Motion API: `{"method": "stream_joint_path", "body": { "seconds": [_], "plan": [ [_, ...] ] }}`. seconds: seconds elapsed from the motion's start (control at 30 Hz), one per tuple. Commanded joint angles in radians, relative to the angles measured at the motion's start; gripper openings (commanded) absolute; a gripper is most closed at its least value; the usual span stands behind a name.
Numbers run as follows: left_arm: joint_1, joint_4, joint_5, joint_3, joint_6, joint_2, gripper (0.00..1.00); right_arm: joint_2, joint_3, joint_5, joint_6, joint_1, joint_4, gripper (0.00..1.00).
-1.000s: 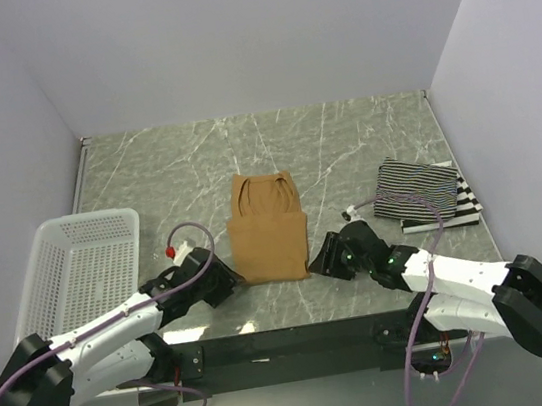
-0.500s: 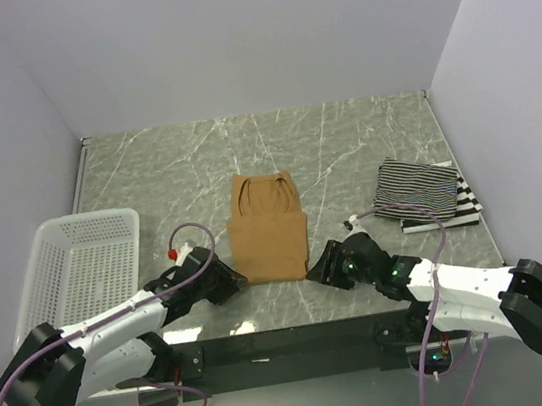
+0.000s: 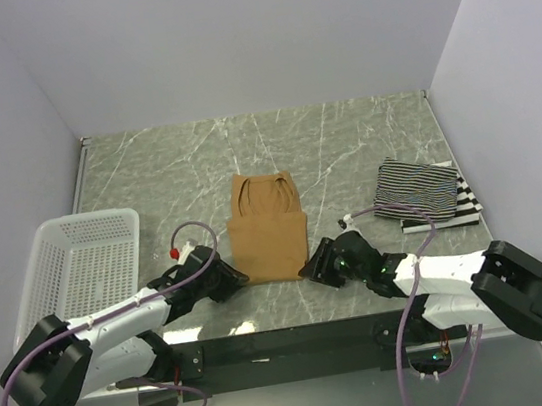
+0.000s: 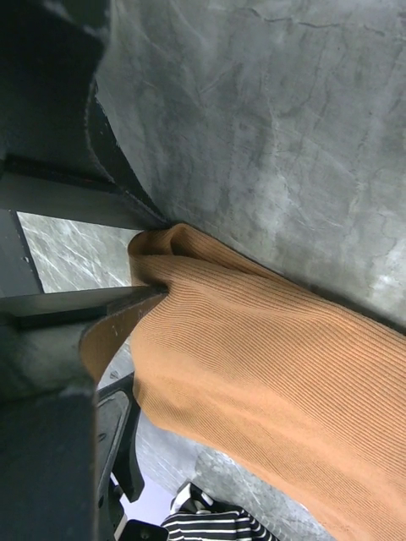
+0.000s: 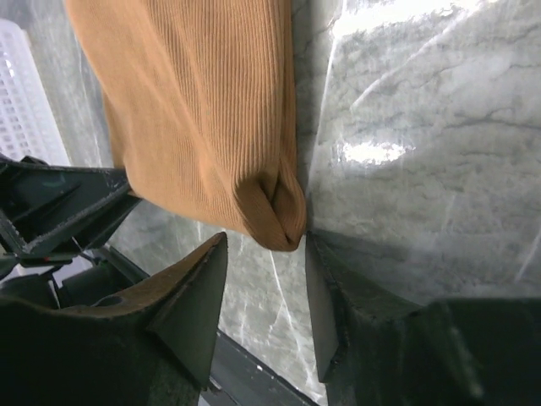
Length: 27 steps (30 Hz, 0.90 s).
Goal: Fold and stack the tank tops
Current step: Fold the tank top
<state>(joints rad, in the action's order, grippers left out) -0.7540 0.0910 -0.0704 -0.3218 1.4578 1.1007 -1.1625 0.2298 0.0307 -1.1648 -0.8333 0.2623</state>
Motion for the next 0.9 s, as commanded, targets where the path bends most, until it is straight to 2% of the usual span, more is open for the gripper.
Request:
{"method": "stream_joint_path", "body": {
  "seconds": [0.0,0.1,0.3,0.43,0.47,0.57,0.6,0.77,0.87],
  "plan": [
    [0.004,0.064,-0.019,0.023,-0.017,0.030,0.39,-0.028,-0.006,-0.064,-0.024,-0.007,-0.012,0.48],
    [0.004,0.069,-0.026,0.020,-0.027,0.031,0.36,-0.035,-0.006,-0.103,-0.018,-0.007,-0.032,0.40],
    [0.004,0.069,-0.035,0.001,-0.079,0.034,0.24,-0.072,0.034,-0.146,0.034,-0.006,-0.063,0.31],
    [0.004,0.073,-0.039,-0.020,-0.112,0.048,0.19,-0.114,0.066,-0.144,0.060,-0.007,-0.064,0.22],
    [0.004,0.072,-0.037,-0.026,-0.119,0.051,0.18,-0.126,0.066,-0.141,0.062,-0.007,-0.061,0.12],
    [0.002,0.069,-0.028,-0.037,-0.142,0.064,0.08,-0.129,0.074,-0.129,0.082,-0.007,-0.072,0.00],
    [0.002,0.070,-0.028,-0.039,-0.151,0.064,0.01,-0.125,0.074,-0.127,0.086,-0.007,-0.080,0.00],
    [-0.056,0.183,-0.054,-0.066,-0.133,-0.042,0.01,0.018,0.082,-0.123,0.134,-0.062,-0.246,0.00],
    [-0.132,0.260,-0.075,-0.089,-0.091,-0.113,0.01,0.125,0.100,-0.150,0.123,-0.147,-0.364,0.00]
  ]
}}
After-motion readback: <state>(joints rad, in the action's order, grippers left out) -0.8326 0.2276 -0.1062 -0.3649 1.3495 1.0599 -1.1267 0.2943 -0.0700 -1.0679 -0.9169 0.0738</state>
